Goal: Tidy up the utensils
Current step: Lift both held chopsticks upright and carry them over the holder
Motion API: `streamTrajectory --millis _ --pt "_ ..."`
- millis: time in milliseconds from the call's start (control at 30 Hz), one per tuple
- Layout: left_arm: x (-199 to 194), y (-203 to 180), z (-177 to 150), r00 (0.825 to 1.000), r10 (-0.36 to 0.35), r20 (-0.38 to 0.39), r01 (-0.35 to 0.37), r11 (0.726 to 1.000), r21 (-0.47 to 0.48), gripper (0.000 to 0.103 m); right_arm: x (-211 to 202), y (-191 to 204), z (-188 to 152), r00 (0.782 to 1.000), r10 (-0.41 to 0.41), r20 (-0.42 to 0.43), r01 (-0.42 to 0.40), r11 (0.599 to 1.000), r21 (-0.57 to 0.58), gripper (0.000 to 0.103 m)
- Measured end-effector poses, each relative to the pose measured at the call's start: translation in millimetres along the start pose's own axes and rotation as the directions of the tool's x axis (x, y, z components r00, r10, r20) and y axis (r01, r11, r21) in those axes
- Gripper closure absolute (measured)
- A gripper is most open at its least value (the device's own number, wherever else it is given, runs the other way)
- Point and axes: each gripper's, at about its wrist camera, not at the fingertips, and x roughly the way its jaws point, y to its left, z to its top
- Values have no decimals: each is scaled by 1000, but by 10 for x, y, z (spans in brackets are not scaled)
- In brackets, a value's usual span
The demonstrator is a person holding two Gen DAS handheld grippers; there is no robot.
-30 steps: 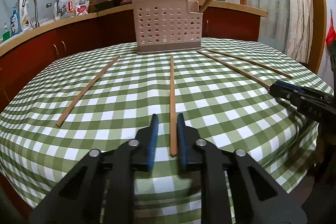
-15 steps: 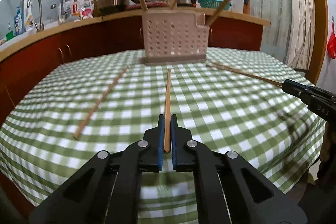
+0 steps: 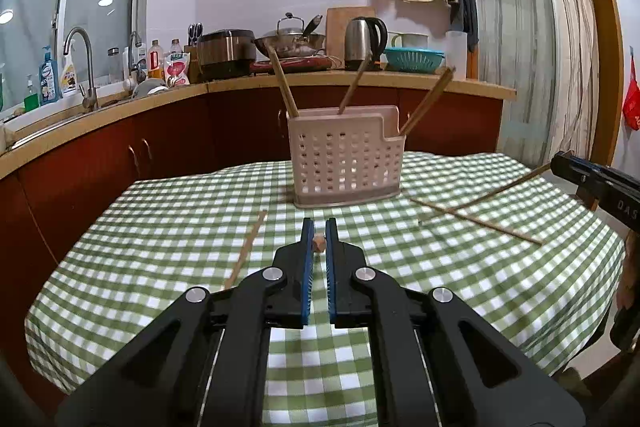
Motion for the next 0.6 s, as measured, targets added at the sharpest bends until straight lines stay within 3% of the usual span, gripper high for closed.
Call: streamTrajectory --millis 367,600 --pt "90 162 448 996 -43 -78 42 999 -19 97 118 1 312 1000 10 -12 -10 1000 13 96" --pt "232 182 615 997 -45 -59 44 999 -10 97 270 -4 453 1000 17 6 -17 1000 10 96"
